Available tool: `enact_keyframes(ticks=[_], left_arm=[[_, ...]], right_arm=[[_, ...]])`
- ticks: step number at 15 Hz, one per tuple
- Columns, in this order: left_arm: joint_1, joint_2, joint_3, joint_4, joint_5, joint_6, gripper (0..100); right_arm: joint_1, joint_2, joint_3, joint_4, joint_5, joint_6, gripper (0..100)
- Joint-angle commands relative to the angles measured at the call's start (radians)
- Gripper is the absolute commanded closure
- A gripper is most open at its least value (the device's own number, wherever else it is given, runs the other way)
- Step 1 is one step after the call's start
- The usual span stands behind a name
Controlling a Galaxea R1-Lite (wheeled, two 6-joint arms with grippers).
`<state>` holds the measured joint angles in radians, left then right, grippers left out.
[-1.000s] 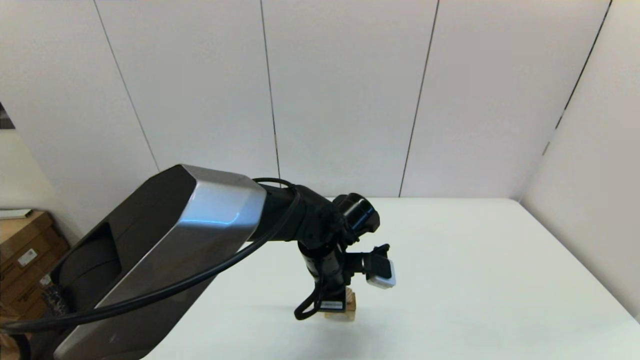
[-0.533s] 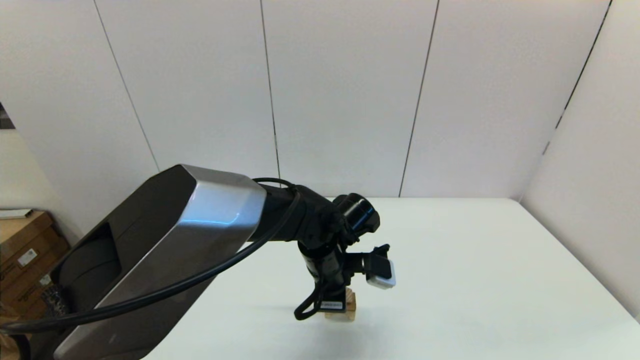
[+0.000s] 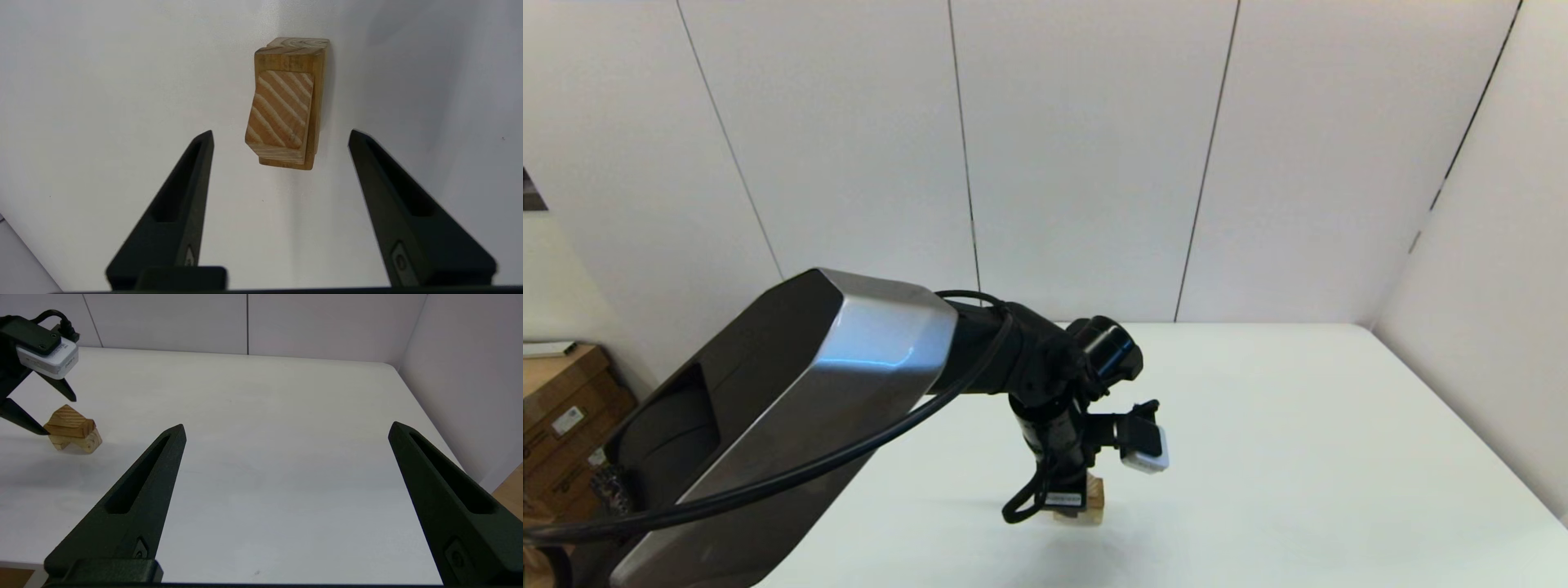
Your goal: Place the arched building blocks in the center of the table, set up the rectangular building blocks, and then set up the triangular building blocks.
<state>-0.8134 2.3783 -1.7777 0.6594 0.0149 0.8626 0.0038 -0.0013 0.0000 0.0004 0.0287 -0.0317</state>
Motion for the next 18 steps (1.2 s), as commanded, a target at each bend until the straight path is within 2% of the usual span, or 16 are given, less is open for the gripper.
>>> enact_keyframes(ticks=[1,3,8,11,14,15,18], left_arm=[[0.01,-0.045,-0.002,-0.003,0.004,-0.002,0],[0.059,-0.159,0.003,-0.015,0.0,-0.014,0],[0.238,-0.662,0.147,-0.009,0.005,-0.226,0],[0.379,-1.042,0.368,-0.009,0.002,-0.418,0],[0.438,-1.42,0.612,-0.017,0.002,-0.695,0],[0.451,-1.559,0.702,-0.018,0.005,-0.737,0],[0.542,-1.843,0.897,-0.055,0.004,-0.741,0]], right_arm=[[0.001,0.0,0.002,0.0,0.0,-0.001,0],[0.001,0.0,0.002,0.0,0.0,-0.001,0],[0.001,0.0,0.002,0.0,0.0,-0.001,0],[0.001,0.0,0.002,0.0,0.0,-0.001,0],[0.001,0.0,0.002,0.0,0.0,-0.001,0],[0.001,0.0,0.002,0.0,0.0,-0.001,0],[-0.001,0.0,0.002,0.001,0.0,-0.001,0]])
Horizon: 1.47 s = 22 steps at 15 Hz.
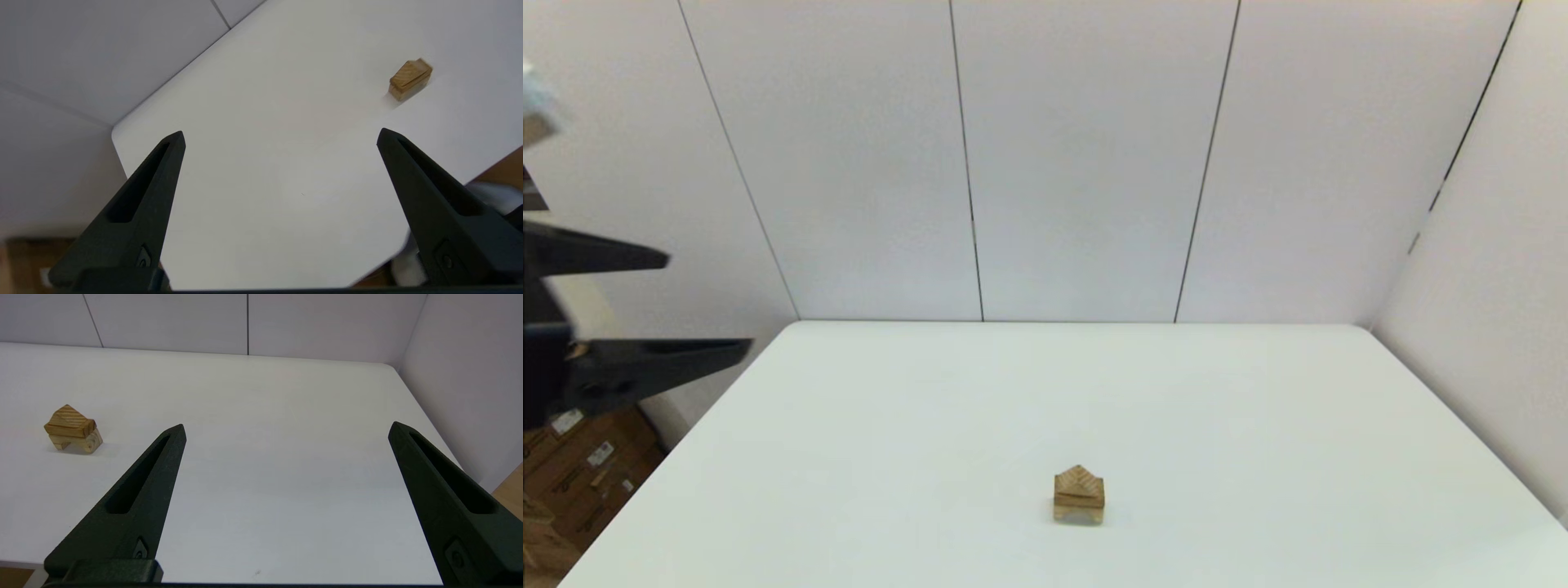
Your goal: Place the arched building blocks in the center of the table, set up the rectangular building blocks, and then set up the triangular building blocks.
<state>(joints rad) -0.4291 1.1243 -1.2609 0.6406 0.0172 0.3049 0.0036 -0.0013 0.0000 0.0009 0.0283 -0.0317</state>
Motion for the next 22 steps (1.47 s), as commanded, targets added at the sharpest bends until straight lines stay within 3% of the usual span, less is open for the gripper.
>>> enact_keyframes(ticks=[1,4,7,10,14,19,22], left_arm=[[0.191,-0.656,0.428,-0.052,0.0,-0.182,0],[0.227,-0.844,0.584,-0.096,0.01,-0.19,0],[0.228,-0.842,0.629,-0.177,0.156,-0.25,0],[0.348,-0.837,0.63,-0.182,0.156,-0.245,0],[0.423,-0.917,0.759,-0.223,0.11,-0.24,0],[0.426,-1.037,1.005,-0.458,-0.037,-0.211,0],[0.425,-1.069,1.143,-0.585,-0.062,-0.207,0]], right_arm=[[0.001,0.0,0.002,-0.001,0.001,-0.001,0],[-0.001,0.0,0.002,-0.001,0.001,-0.001,0],[0.001,0.0,0.002,-0.001,0.001,-0.001,0],[0.001,0.0,0.002,-0.001,0.001,-0.001,0],[0.001,0.0,0.002,-0.001,0.001,-0.001,0],[0.001,0.0,0.002,-0.001,0.001,-0.001,0],[-0.001,0.0,0.002,-0.001,0.001,-0.001,0]])
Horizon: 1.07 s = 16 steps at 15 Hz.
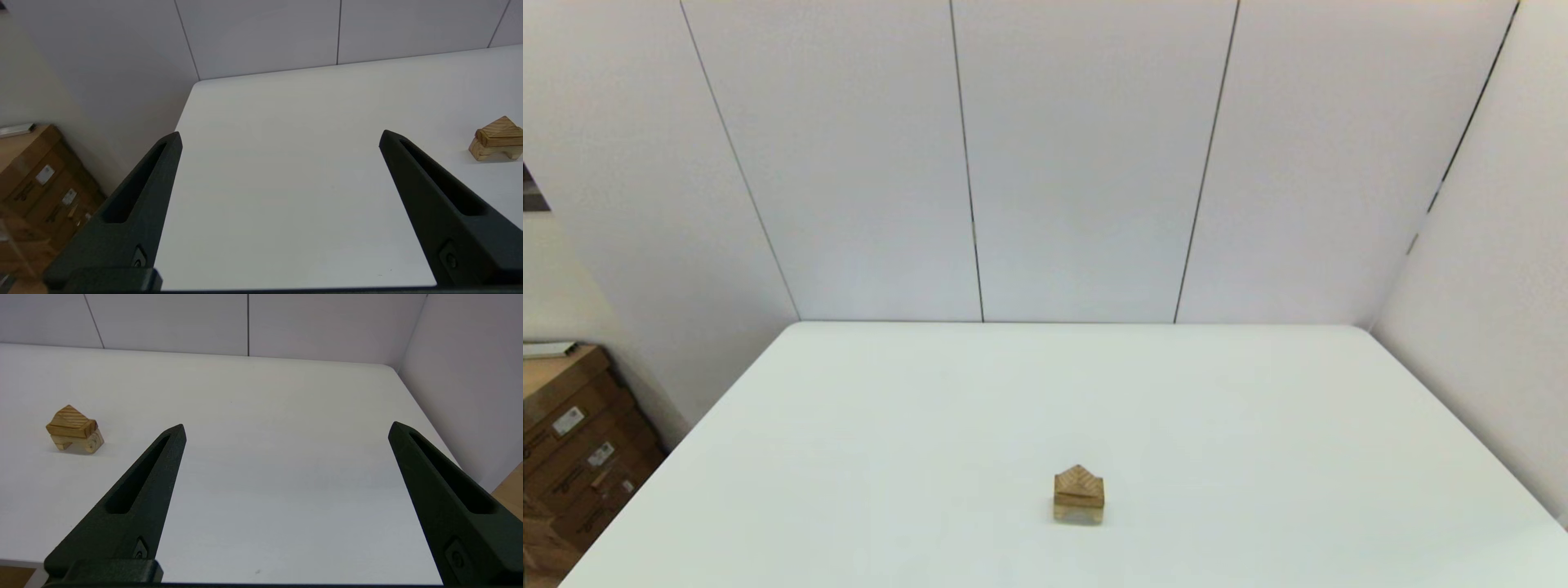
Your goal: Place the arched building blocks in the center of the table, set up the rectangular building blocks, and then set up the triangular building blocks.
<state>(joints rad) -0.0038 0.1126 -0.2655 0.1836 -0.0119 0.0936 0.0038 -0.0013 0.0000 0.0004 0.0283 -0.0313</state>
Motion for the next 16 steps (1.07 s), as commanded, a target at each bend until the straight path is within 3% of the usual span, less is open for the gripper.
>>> enact_keyframes(ticks=[1,4,7,12,16], left_arm=[[-0.002,-0.068,0.177,-0.148,-0.053,0.003,0],[-0.002,-0.106,0.239,-0.22,-0.123,-0.006,0],[-0.002,-0.113,0.264,-0.305,-0.114,-0.011,0],[-0.002,-0.113,0.266,-0.254,-0.06,-0.074,0],[-0.002,-0.113,0.266,-0.236,-0.063,-0.268,0]], right_arm=[[0.001,0.0,0.002,0.0,0.001,-0.001,0],[0.001,0.0,0.002,0.0,0.001,-0.001,0],[-0.001,0.0,0.002,0.0,0.001,-0.001,0],[-0.001,0.0,0.002,0.0,0.001,-0.001,0],[-0.001,0.0,0.002,0.0,0.001,-0.001,0]])
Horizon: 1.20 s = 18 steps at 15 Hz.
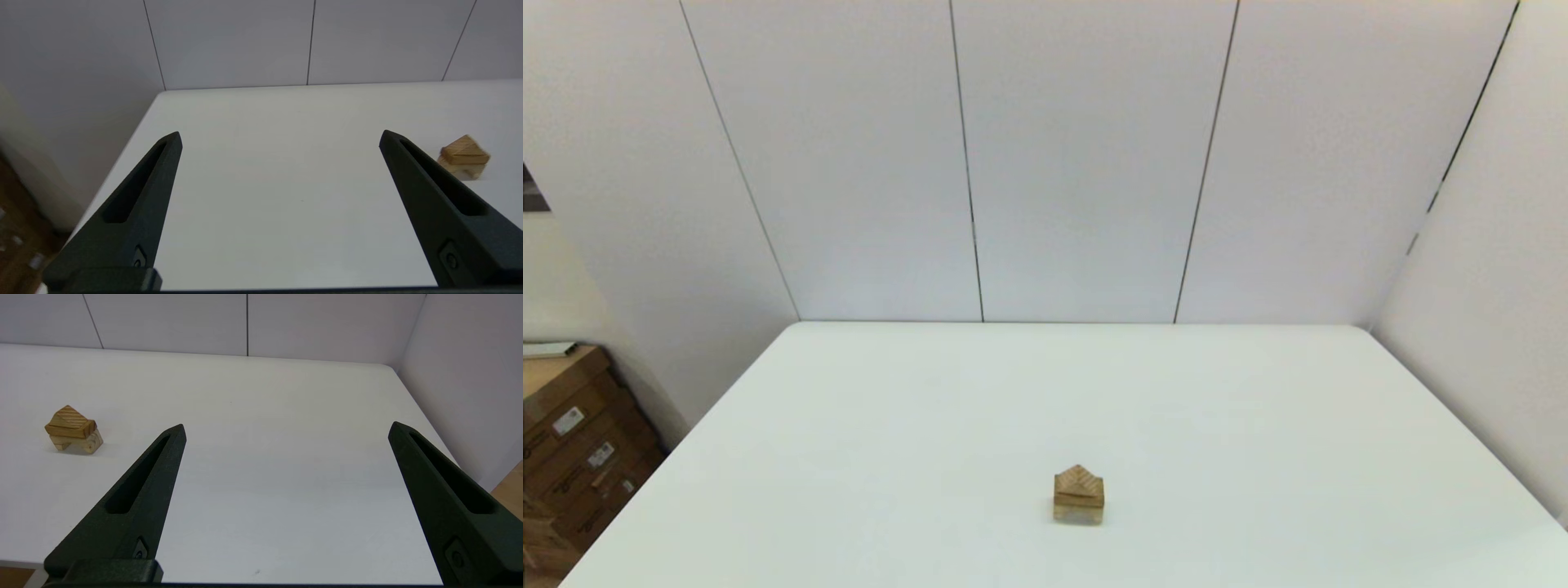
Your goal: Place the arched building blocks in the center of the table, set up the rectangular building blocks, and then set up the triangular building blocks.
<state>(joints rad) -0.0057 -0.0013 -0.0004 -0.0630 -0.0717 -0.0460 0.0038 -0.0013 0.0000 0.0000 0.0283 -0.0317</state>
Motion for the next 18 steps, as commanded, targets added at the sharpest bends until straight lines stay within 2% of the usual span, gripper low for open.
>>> enact_keyframes(ticks=[1,2,4,5,7,10,14,18], left_arm=[[0.0,0.001,0.0,0.017,-0.005,-0.201,0],[0.0,0.001,0.0,0.025,-0.003,-0.262,0],[0.0,0.001,-0.001,0.023,0.0,-0.238,0],[0.0,0.001,0.0,0.02,0.003,-0.152,0],[0.0,0.001,0.0,0.02,0.086,-0.012,0],[0.0,0.001,0.0,0.052,0.072,0.124,0],[0.0,0.001,0.0,0.071,0.053,0.189,0],[0.0,0.001,0.0,0.066,0.055,0.181,0]], right_arm=[[-0.001,0.0,0.002,0.0,0.001,-0.001,0],[0.001,0.0,0.002,0.0,0.001,-0.001,0],[0.001,0.0,0.002,0.0,0.001,-0.001,0],[-0.001,0.0,0.002,0.0,0.001,-0.001,0],[0.001,0.0,0.002,0.0,0.001,-0.001,0],[0.001,0.0,0.002,0.0,0.001,-0.001,0],[0.001,0.0,0.002,0.0,0.001,-0.001,0],[-0.001,0.0,0.002,0.0,0.001,-0.001,0]])
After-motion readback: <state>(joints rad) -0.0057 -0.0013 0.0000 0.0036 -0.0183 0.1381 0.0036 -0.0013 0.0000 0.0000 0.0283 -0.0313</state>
